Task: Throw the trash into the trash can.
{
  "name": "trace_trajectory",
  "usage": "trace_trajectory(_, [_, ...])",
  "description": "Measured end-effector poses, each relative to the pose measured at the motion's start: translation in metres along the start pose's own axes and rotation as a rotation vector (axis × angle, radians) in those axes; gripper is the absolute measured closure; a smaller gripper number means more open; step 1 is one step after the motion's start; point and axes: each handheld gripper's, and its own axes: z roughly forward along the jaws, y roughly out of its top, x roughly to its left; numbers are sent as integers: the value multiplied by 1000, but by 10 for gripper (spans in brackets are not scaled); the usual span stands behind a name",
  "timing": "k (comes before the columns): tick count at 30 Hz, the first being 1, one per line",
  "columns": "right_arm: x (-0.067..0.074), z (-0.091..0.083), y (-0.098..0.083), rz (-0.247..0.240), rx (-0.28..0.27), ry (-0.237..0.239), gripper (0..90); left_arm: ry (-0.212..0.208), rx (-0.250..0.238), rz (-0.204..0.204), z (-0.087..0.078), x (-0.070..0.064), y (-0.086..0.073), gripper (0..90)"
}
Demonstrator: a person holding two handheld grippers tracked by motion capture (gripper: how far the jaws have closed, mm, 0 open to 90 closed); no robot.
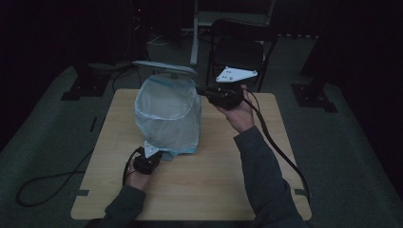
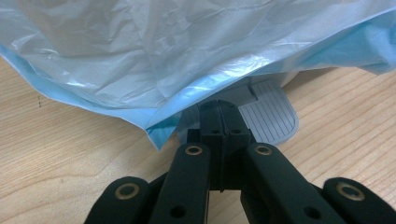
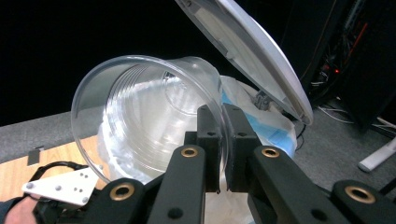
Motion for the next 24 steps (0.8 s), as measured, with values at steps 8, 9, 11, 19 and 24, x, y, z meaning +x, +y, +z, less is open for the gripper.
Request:
trace_trajectory(8, [2, 14, 8, 0, 10, 5, 866, -3, 3, 3, 0, 0, 0, 900])
trace_trajectory(9, [1, 16, 9, -2, 12, 5, 866, -5, 3, 1, 0, 0, 0, 900])
trace_trajectory(11, [1, 20, 11, 7, 13, 10, 866, -5, 3, 2, 0, 0, 0, 900])
trace_trajectory(19, [1, 37, 14, 26, 31, 18, 864, -5, 3, 3, 0, 0, 0, 900])
trace_trajectory(24, [1, 44, 16, 32, 37, 21, 864, -4, 3, 1, 0, 0, 0, 900])
